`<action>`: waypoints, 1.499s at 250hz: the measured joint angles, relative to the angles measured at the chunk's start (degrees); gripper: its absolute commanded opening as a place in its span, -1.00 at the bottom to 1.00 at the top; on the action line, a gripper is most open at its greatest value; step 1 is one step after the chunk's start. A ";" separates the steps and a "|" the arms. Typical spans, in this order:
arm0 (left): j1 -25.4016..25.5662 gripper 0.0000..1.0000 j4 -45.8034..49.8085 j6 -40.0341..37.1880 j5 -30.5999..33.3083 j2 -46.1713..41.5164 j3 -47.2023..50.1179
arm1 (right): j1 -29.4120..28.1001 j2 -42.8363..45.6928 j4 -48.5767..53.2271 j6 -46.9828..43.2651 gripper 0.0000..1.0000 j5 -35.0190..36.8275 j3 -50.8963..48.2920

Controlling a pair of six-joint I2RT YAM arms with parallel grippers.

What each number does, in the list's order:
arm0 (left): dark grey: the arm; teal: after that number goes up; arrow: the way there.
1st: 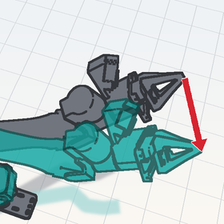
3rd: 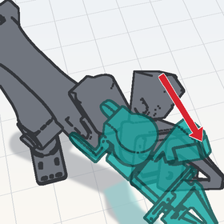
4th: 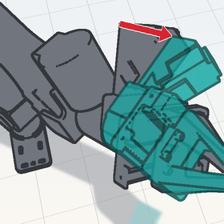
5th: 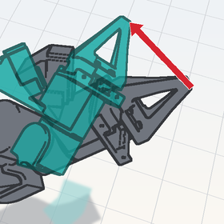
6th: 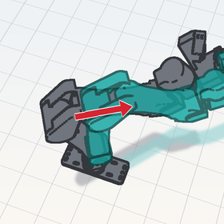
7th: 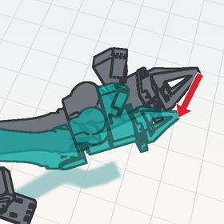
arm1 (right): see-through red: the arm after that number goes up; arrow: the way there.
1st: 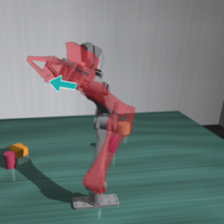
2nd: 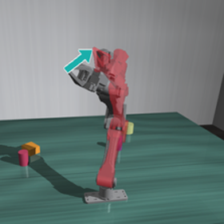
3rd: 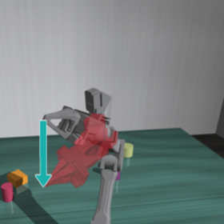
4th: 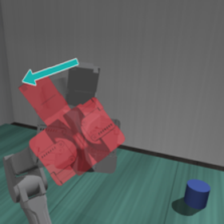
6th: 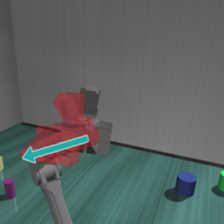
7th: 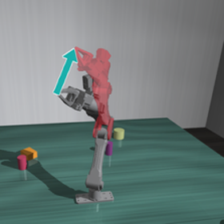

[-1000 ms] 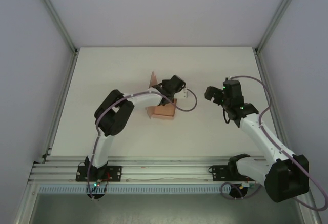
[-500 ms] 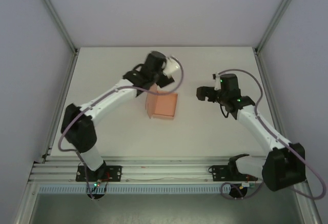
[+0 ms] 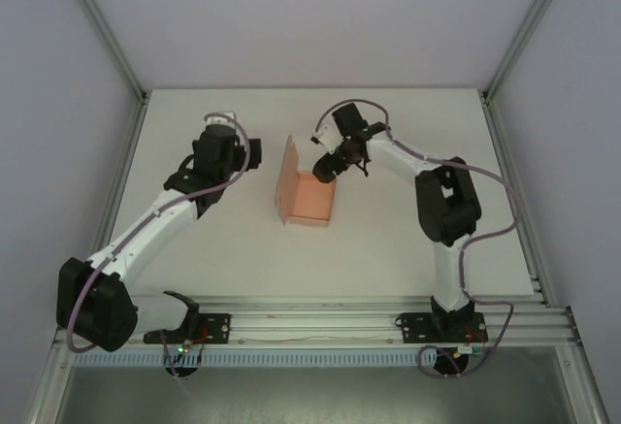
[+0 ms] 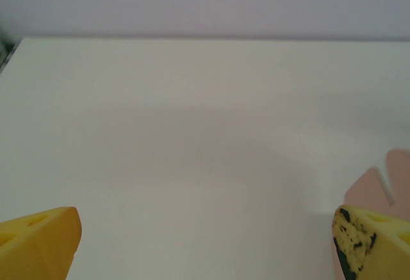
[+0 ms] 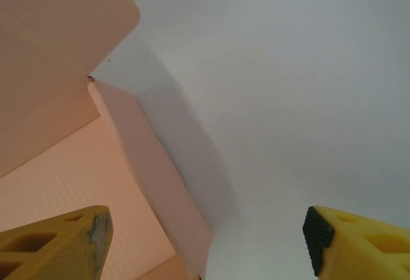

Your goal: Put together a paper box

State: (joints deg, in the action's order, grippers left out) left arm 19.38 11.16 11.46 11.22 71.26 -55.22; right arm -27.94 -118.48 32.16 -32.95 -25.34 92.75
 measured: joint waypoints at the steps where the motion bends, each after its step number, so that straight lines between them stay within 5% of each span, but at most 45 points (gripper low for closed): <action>1: 0.00 1.00 0.04 0.13 0.04 -0.13 0.15 | -0.02 -0.15 0.09 -0.13 0.48 -0.04 0.11; 35: -0.04 1.00 0.11 2.86 1.29 -4.35 3.26 | -1.29 -4.59 3.65 -1.51 0.34 -0.76 4.09; 78: -0.04 1.00 0.11 4.90 3.37 -5.86 3.30 | -3.17 -7.28 3.67 1.36 -0.51 2.47 5.95; 100: -0.04 1.00 0.11 5.46 3.87 -6.03 3.54 | -3.89 -7.52 2.75 6.95 -0.75 6.16 5.88; 155: -0.04 1.00 -0.28 6.51 4.24 -6.32 5.51 | -4.90 -0.20 -5.55 28.59 -0.81 18.10 -6.88; 218: -0.04 1.00 -2.36 4.92 -0.87 -3.69 5.55 | -9.97 7.50 -2.67 50.38 -0.80 29.57 -17.44; 236: -0.07 1.00 -3.72 2.56 -5.27 -2.19 5.57 | -11.50 8.92 -2.43 54.12 -0.56 30.62 -19.26; 292: -0.07 1.00 -7.78 -6.91 -18.75 1.70 5.68 | -12.35 16.39 -1.73 53.40 0.99 33.88 -21.38; 345: -2.80 1.00 -4.81 -17.55 -32.54 8.50 -1.92 | -8.11 28.44 -5.05 36.83 1.00 33.79 -23.12; 375: -5.22 1.00 1.07 -26.82 -42.36 13.73 -10.12 | -2.01 32.57 -7.04 23.32 1.00 23.56 -23.43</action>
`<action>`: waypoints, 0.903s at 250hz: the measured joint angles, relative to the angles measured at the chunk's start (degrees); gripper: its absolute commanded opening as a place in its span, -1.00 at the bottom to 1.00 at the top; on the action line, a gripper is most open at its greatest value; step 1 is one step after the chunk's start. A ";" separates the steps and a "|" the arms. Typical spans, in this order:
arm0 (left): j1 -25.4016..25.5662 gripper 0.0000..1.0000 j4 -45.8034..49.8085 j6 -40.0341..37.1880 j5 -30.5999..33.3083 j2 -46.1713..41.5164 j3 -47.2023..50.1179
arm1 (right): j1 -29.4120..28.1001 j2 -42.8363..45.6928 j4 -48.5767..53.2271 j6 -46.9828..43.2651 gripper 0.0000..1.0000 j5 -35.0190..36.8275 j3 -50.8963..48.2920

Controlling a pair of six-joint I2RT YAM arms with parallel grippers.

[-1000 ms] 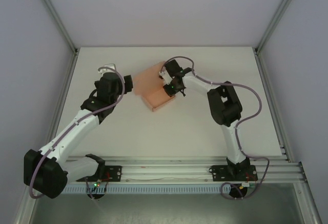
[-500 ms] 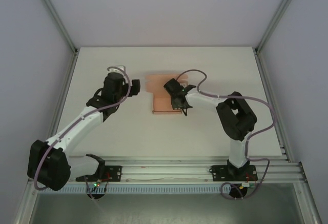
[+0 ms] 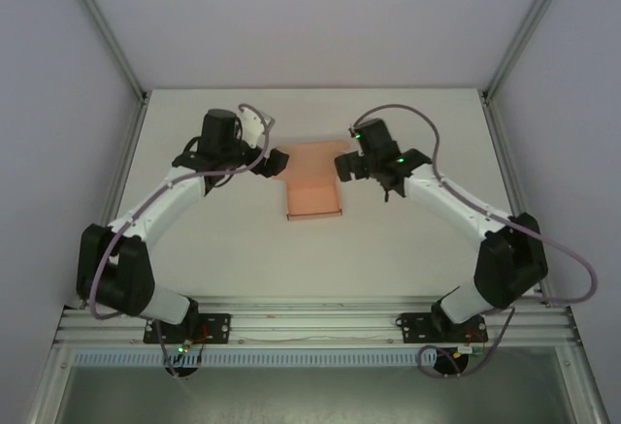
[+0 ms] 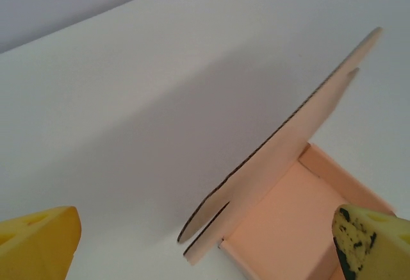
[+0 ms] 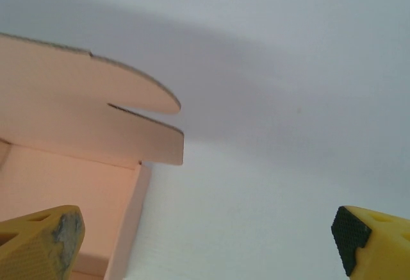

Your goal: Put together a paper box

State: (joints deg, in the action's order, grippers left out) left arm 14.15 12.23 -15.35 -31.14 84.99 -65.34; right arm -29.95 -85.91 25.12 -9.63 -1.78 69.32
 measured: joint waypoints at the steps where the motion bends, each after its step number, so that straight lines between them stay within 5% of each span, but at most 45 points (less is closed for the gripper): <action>1: -0.04 1.00 0.24 -0.22 -0.28 0.13 -0.24 | 0.22 0.07 -0.09 -0.35 1.00 -0.44 0.00; 39: -0.26 1.00 10.34 -11.85 -7.04 6.84 -8.46 | 5.07 -2.62 2.80 -17.05 0.99 -14.16 4.66; 100: -0.28 0.99 24.72 -22.69 -7.91 17.79 -20.50 | 6.36 -20.00 15.93 -33.40 0.56 -22.97 26.10; 125: -0.28 0.69 29.51 -25.38 -7.89 21.24 -24.79 | 7.39 -26.99 23.02 -37.99 0.27 -24.87 33.31; 162: -0.28 -0.12 35.15 -29.35 -7.50 24.57 -28.79 | 8.44 -33.66 33.14 -43.91 -0.17 -27.98 41.38; 226: -0.28 -0.51 38.45 -30.16 -6.29 25.62 -29.46 | 8.52 -36.63 42.01 -49.33 -0.47 -30.56 47.76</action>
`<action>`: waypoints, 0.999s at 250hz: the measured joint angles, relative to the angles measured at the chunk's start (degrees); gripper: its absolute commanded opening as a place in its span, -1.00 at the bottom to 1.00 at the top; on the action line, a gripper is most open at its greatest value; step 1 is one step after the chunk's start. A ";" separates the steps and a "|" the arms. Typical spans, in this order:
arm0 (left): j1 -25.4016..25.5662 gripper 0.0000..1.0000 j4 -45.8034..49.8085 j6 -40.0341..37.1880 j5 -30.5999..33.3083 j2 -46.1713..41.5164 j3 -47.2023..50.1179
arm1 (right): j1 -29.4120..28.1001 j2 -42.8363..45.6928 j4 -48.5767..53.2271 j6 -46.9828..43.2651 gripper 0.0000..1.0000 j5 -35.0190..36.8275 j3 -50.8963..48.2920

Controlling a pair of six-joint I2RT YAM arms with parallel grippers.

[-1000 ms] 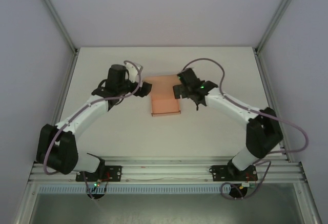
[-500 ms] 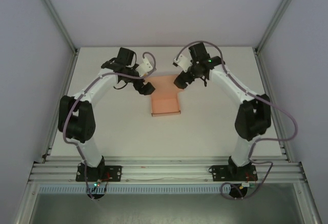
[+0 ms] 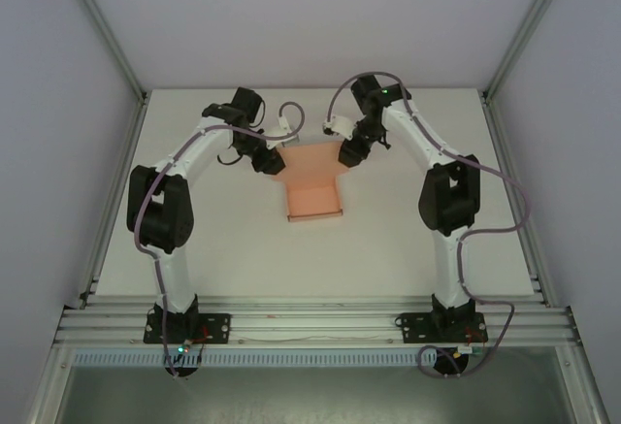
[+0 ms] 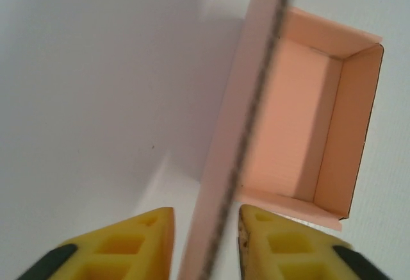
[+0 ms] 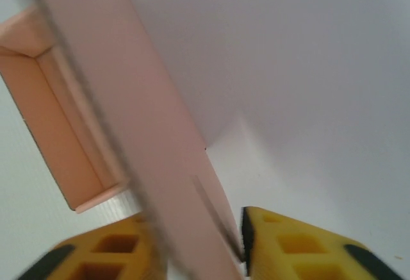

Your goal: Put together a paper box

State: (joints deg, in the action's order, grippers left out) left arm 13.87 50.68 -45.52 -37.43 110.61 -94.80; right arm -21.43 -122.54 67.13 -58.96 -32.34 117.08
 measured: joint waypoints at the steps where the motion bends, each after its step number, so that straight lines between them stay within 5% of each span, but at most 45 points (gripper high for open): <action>1: 0.00 -0.52 0.00 -0.02 0.02 0.00 0.00 | 0.00 -0.02 0.09 0.02 -0.47 -0.09 0.07; 63: 0.00 -0.86 0.04 0.50 0.37 0.00 0.00 | 0.00 -0.44 3.15 -1.77 -0.54 -2.51 0.92; 124: 0.02 -0.95 0.09 0.61 0.37 0.02 -0.09 | 0.00 -0.85 3.15 -1.75 -0.54 -3.32 0.92; 192: 0.39 -1.00 -1.16 3.76 1.53 0.00 -0.09 | 0.00 -1.44 3.02 -0.72 -0.92 -4.00 0.90; 250: 1.55 -1.00 -9.22 16.11 8.61 -2.27 3.02 | -0.96 2.45 -8.90 17.11 -1.00 0.87 -5.97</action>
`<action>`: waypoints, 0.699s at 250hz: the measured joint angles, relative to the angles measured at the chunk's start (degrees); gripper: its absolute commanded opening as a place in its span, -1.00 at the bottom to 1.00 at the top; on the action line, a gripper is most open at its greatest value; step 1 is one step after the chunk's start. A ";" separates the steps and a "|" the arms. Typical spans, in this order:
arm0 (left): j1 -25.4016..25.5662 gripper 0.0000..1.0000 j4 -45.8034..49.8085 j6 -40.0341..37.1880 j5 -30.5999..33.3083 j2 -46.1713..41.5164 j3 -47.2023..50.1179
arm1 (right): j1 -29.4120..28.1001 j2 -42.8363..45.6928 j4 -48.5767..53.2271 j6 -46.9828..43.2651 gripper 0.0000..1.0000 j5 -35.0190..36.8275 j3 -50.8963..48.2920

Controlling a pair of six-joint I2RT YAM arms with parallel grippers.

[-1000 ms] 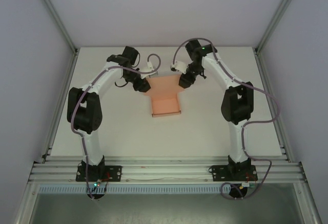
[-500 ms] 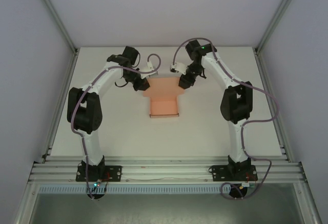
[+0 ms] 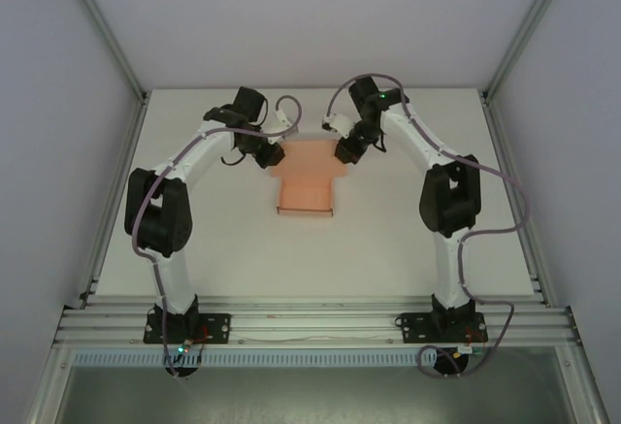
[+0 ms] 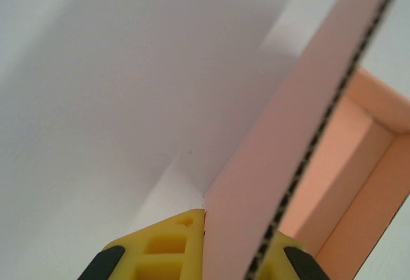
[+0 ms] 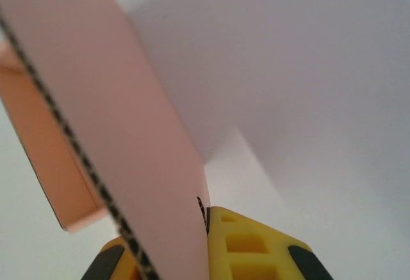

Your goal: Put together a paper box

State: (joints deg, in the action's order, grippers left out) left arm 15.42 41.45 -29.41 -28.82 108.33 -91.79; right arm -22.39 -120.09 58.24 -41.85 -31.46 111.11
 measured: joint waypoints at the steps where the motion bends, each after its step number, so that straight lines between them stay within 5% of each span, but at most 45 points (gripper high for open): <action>1: 0.04 -1.00 -0.11 0.35 0.20 -0.04 0.02 | -0.04 0.15 -0.26 0.44 -1.00 0.20 -0.15; 91: 8.50 -1.00 -13.62 34.80 19.52 -4.87 6.19 | -4.90 10.03 -21.16 38.91 -1.00 20.92 -13.64; 175: 9.94 -1.00 -23.12 60.98 27.85 -1.49 6.45 | -7.65 11.32 -29.22 54.73 -1.00 27.47 -17.92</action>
State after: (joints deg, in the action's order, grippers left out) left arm 25.36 18.33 31.57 -0.97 106.85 -85.34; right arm -30.04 -108.77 29.02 12.88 -3.99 93.19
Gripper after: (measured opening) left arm 0.077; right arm 0.048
